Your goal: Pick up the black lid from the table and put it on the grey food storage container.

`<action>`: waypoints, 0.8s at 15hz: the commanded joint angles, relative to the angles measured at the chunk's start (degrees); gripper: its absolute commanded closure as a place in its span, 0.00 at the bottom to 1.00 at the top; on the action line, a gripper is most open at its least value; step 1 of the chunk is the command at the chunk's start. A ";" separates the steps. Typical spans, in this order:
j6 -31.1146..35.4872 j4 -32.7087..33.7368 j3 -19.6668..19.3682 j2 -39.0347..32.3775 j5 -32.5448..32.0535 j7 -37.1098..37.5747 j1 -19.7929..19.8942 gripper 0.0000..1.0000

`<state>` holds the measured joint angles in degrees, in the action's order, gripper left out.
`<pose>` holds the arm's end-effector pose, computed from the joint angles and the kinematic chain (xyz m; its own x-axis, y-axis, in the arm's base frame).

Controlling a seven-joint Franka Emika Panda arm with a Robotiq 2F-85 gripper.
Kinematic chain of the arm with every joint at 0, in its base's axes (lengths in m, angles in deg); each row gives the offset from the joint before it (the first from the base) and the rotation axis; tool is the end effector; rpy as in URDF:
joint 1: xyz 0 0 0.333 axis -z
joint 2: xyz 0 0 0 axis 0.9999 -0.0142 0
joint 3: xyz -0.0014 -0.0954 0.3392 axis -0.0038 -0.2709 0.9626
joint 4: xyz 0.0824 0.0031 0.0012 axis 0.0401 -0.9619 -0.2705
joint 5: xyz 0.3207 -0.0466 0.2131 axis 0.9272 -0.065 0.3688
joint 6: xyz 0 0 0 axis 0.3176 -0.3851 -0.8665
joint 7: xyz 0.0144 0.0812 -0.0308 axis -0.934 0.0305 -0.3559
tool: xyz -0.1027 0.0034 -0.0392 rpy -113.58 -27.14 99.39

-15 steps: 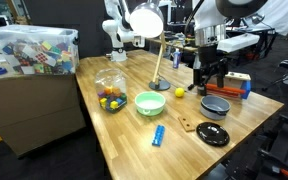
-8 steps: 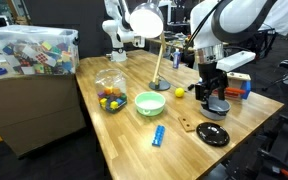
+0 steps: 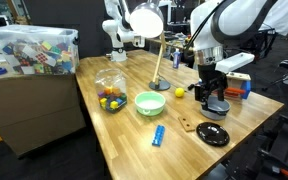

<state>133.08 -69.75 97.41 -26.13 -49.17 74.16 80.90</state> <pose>0.4387 0.1516 0.2547 0.9477 -0.1116 -0.2989 -0.0967 -0.9932 0.0641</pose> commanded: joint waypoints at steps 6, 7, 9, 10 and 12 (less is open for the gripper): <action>8.60 -0.85 -0.57 -9.25 2.41 -8.40 -0.98 0.00; 8.95 -1.25 -0.45 -9.61 2.92 -9.06 -0.89 0.00; 9.18 -1.61 -0.11 -10.09 4.24 -10.78 -0.55 0.00; 9.26 -1.84 0.13 -9.96 5.05 -11.81 -0.35 0.00; 9.27 -1.83 0.45 -10.15 6.43 -13.71 -0.15 0.00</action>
<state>141.14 -70.57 97.25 -36.94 -45.42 63.94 80.25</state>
